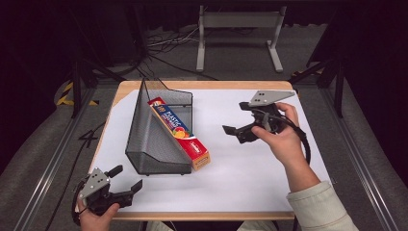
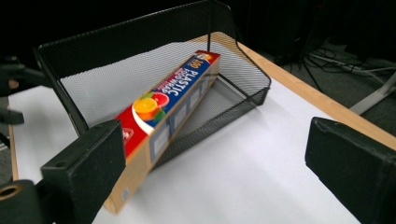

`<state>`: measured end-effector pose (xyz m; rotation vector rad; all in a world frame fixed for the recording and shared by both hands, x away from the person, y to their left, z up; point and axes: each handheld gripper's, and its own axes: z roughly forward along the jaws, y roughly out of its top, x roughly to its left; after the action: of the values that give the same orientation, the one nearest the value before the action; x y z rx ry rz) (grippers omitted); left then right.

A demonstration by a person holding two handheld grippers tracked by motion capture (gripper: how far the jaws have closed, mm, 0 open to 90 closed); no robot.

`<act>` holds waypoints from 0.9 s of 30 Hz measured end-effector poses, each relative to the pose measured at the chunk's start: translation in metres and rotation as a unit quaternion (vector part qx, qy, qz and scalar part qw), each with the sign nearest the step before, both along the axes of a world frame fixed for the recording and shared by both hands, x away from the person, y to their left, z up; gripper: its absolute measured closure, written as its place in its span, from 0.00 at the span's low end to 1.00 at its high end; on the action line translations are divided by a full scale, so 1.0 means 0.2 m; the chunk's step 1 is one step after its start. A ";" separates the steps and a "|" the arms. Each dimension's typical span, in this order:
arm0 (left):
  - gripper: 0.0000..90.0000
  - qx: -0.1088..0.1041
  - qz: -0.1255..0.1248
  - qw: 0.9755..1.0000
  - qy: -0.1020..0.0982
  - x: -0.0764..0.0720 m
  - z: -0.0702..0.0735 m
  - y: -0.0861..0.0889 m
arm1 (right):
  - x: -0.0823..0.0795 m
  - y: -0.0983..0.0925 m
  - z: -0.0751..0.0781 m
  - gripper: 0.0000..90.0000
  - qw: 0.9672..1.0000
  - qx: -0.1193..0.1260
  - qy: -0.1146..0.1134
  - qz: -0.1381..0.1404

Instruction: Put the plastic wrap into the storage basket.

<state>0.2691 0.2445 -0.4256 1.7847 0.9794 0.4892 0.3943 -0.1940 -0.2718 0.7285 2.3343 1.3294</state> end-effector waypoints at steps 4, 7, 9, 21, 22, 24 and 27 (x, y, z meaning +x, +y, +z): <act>0.14 -0.003 0.002 1.000 -0.005 0.00 0.01 0.00 | -0.04 -0.13 -0.01 0.05 1.000 0.014 -0.009 0.009; 0.14 -0.002 0.001 1.000 -0.007 0.00 0.01 0.01 | -0.07 -0.21 -0.04 0.05 1.000 0.021 -0.010 0.006; 0.13 -0.006 0.000 1.000 -0.008 0.00 0.01 0.01 | -0.08 -0.26 -0.06 0.05 1.000 0.019 -0.011 -0.002; 0.12 -0.011 0.003 1.000 -0.014 0.03 -0.01 0.02 | -0.22 -0.53 -0.32 0.05 0.998 0.028 -0.033 -0.048; 0.12 -0.011 0.003 1.000 -0.017 0.03 -0.01 0.02 | -0.23 -0.54 -0.35 0.05 0.998 0.029 -0.032 -0.053; 0.12 -0.012 0.001 1.000 -0.017 0.03 -0.01 0.02 | -0.25 -0.57 -0.41 0.05 0.997 0.037 -0.036 -0.064; 0.12 -0.015 -0.003 1.000 -0.018 0.04 -0.01 0.02 | -0.28 -0.60 -0.48 0.05 0.996 0.048 -0.037 -0.070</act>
<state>0.2771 0.2488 -0.4283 1.7459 0.9513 0.4970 0.3391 -0.3135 -0.3674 0.8394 2.1320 1.3910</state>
